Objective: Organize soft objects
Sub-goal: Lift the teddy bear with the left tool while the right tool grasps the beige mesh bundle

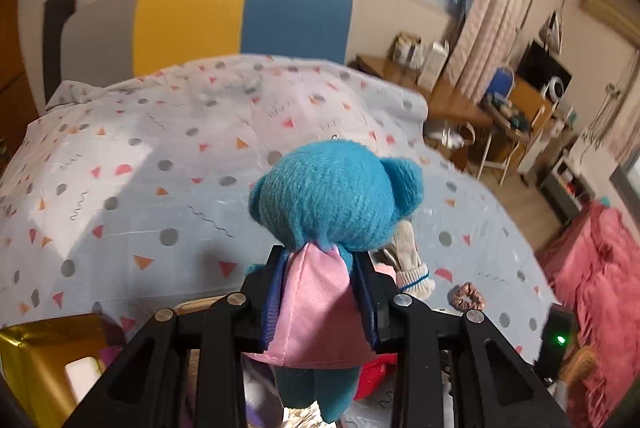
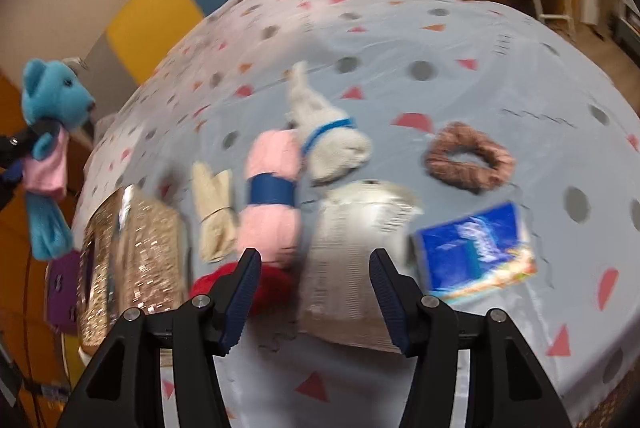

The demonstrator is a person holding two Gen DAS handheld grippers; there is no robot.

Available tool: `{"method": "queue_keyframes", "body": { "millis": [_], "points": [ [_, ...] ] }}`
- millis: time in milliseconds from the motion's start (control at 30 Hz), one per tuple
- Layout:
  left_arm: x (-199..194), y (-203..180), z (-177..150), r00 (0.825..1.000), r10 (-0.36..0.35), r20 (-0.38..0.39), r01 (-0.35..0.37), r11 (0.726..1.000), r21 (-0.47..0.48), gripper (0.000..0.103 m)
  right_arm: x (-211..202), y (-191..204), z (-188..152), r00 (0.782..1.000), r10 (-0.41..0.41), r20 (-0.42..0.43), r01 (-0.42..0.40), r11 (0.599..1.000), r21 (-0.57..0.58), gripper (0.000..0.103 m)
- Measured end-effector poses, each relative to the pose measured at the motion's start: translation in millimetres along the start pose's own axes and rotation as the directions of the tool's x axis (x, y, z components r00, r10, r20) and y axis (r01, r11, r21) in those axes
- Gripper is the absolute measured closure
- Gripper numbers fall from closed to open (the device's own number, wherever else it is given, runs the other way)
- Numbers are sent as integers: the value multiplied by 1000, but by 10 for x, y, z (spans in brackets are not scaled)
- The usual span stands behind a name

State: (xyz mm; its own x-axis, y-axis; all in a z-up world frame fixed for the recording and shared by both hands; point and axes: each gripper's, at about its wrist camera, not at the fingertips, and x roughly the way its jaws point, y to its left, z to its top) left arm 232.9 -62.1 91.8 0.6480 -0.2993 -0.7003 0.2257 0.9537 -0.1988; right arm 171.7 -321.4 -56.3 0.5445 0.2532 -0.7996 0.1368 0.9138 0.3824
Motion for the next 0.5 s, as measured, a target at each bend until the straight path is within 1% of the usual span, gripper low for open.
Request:
{"method": "queue_keyframes", "body": {
  "millis": [100,133,167,233,267,300,333,400,500],
  "points": [
    [-183,168,-50,1000,-2,29,3,1000,-27,69,19,225,84,999,35,2,-35,997,-70,47],
    [-225,203,-67,999,-1,37,2,1000,-31,69,22,308,122,999,49,11,-47,994,-97,49],
    [-278,242,-89,999,0,47,2,999,-35,69,37,391,169,997,71,12,-69,990,-124,53],
    [-376,312,-133,998,-7,61,10,999,-45,69,120,534,265,994,106,-4,-106,982,-158,57],
    [-431,347,-159,998,-14,68,17,999,-52,69,180,606,316,992,123,-15,-124,978,-167,60],
    [-473,363,-177,997,-15,73,19,998,-54,69,239,651,362,990,140,-27,-143,975,-168,66],
    [-524,388,-196,997,-17,81,21,998,-55,69,315,701,411,988,151,-42,-155,974,-165,67],
    [-597,415,-224,996,-21,92,26,998,-55,69,493,799,487,984,160,-78,-170,972,-162,67],
    [-707,465,-262,994,-31,105,38,997,-62,69,785,890,536,973,170,-157,-194,970,-147,68]
  ]
}}
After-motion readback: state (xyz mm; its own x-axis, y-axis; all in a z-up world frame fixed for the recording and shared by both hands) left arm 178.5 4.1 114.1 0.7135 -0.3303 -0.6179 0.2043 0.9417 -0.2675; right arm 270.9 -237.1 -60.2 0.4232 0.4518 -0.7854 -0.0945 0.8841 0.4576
